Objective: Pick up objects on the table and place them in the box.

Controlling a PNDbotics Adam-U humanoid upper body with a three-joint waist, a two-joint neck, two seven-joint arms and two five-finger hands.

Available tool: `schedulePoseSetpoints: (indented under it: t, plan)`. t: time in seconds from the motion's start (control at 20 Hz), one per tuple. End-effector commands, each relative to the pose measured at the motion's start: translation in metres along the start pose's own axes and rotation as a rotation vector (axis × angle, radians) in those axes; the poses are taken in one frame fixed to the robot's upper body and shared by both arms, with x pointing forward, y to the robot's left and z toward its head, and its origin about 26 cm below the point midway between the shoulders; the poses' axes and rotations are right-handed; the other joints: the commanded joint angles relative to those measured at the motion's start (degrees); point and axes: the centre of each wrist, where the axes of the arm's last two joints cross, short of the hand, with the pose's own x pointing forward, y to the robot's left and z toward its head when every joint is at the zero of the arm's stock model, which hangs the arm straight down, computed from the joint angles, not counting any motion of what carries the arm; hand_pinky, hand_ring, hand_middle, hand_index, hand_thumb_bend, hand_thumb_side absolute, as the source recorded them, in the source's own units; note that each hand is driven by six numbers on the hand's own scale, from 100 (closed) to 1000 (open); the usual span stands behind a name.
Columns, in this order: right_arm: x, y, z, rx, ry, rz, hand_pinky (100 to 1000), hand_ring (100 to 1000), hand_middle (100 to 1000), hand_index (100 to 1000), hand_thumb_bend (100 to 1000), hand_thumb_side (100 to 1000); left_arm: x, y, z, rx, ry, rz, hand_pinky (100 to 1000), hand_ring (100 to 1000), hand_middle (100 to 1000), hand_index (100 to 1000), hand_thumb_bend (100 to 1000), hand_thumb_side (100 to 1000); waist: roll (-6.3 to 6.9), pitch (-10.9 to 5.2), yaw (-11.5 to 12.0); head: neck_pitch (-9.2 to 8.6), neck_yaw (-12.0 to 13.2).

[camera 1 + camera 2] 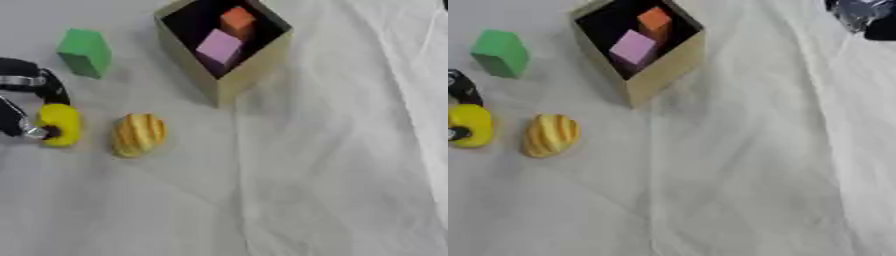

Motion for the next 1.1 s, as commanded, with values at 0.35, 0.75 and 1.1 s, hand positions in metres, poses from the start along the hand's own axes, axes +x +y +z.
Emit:
schedulePoseSetpoints:
  t: [0.35, 0.75, 1.1]
  plan:
    - [-0.001, -0.013, 0.002, -0.040, 0.008, 0.022, 904, 845, 718, 890, 100, 582, 0.038, 0.049, 0.039, 0.242, -0.049, -0.133, 751, 650, 566, 644, 142, 264, 0.37, -1.61, -0.04, 0.06, -0.48]
    - [0.002, -0.015, -0.001, -0.038, -0.012, 0.024, 904, 845, 719, 889, 100, 576, 0.080, 0.115, 0.044, 0.432, -0.098, -0.228, 766, 661, 576, 652, 180, 266, 0.77, -2.01, -1.15, -0.40, -0.19]
    - [0.006, -0.017, -0.006, -0.043, -0.040, 0.022, 904, 845, 719, 889, 100, 575, 0.085, 0.151, 0.009, 0.476, -0.098, -0.222, 777, 670, 592, 681, 219, 294, 1.08, -1.72, -3.19, -1.53, 1.29]
